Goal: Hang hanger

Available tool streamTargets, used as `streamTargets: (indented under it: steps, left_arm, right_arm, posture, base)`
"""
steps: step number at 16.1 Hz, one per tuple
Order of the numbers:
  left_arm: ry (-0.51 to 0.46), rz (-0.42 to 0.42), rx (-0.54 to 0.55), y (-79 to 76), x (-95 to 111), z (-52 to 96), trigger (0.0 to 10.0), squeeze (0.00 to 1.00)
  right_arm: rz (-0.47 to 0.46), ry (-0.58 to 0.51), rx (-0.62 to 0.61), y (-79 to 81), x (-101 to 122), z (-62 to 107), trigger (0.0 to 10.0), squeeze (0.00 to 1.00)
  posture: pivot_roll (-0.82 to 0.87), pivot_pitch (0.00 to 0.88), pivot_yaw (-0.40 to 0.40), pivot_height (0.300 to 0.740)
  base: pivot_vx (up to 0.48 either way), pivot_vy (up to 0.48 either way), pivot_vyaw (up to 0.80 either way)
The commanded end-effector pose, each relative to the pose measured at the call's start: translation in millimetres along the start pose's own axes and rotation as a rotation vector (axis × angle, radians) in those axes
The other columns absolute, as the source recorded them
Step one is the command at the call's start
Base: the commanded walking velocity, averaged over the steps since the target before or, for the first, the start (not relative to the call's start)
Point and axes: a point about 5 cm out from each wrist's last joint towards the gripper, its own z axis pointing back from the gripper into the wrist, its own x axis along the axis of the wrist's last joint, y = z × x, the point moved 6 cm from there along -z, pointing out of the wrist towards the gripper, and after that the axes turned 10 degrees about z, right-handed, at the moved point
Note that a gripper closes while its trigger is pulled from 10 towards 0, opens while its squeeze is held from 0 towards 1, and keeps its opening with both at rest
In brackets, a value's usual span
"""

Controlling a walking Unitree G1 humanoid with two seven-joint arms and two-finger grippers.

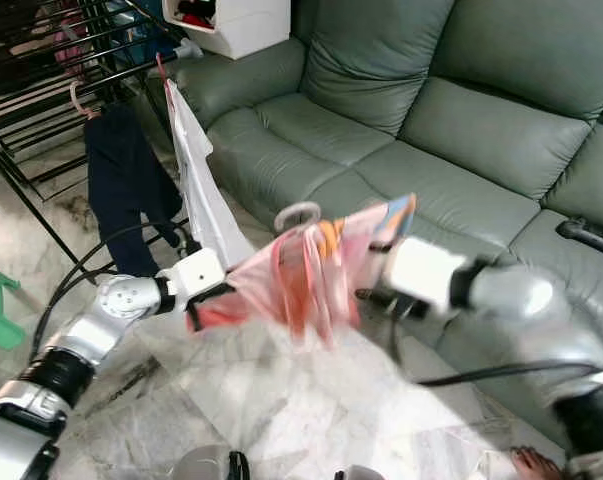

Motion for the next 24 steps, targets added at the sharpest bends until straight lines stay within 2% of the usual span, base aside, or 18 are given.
streamTargets:
  steps: [1,3,6,7,9,10,11,13,15,24]
  left_arm:
    - [-0.015,-0.082,-0.026,3.7,11.4,0.7,0.0,0.0]
    - [-0.014,-0.091,-0.065,-0.8,12.3,-0.2,0.0,0.0]
    - [-0.033,-0.129,-0.136,-10.8,18.2,-0.8,0.0,0.0]
    - [-0.036,-0.171,-0.168,-16.0,20.6,-0.6,0.0,0.0]
    - [-0.055,-0.195,-0.218,-25.7,24.2,-0.4,0.0,0.0]
    - [-0.065,-0.2,-0.237,-30.2,25.8,-0.6,0.0,0.0]
    - [-0.067,-0.202,-0.244,-32.1,26.1,-1.0,0.0,0.0]
    - [-0.079,-0.208,-0.277,-39.2,28.3,-2.8,0.0,0.0]
    - [-0.081,-0.214,-0.289,-40.9,29.2,-3.4,0.0,0.0]
    - [-0.066,-0.209,-0.32,-47.4,25.2,-5.2,0.0,0.0]
  right_arm:
    - [0.017,-0.041,-0.006,-11.5,13.2,5.0,10.0,1.0]
    - [0.032,-0.016,0.013,-18.4,8.2,9.8,10.0,1.0]
    - [0.0,0.058,0.113,-11.1,-12.1,15.4,10.0,1.0]
    - [-0.021,0.088,0.18,-2.2,-21.7,15.9,10.0,0.0]
    - [-0.03,0.117,0.252,8.0,-31.4,13.2,10.0,0.0]
    - [-0.059,0.119,0.273,11.8,-34.9,8.8,5.7,0.0]
    - [-0.069,0.126,0.284,13.9,-38.4,6.6,0.0,0.0]
    - [-0.151,0.147,0.362,26.2,-51.1,2.4,0.0,0.0]
    - [-0.176,0.165,0.401,30.2,-58.0,2.1,0.0,0.0]
    - [-0.232,0.188,0.476,29.8,-66.4,4.7,0.0,0.0]
  posture:
    - [-0.07,0.0,0.068,0.74]
    - [-0.07,0.0,0.069,0.74]
    - [-0.07,0.0,0.068,0.74]
    - [-0.07,0.0,0.066,0.74]
    - [-0.07,0.0,0.065,0.74]
    - [-0.07,0.0,0.065,0.74]
    - [-0.07,0.0,0.063,0.74]
    - [-0.07,0.0,0.065,0.74]
    - [-0.07,0.0,0.063,0.74]
    - [-0.06,0.0,0.055,0.74]
  base:
    - [0.0,0.0,0.0]
    - [0.0,0.0,0.0]
    - [0.0,0.0,0.0]
    - [0.0,0.0,0.0]
    - [0.0,0.0,0.0]
    - [0.0,0.0,0.0]
    - [0.0,0.0,0.0]
    - [0.0,0.0,0.0]
    - [0.0,0.0,0.0]
    - [0.0,0.0,0.0]
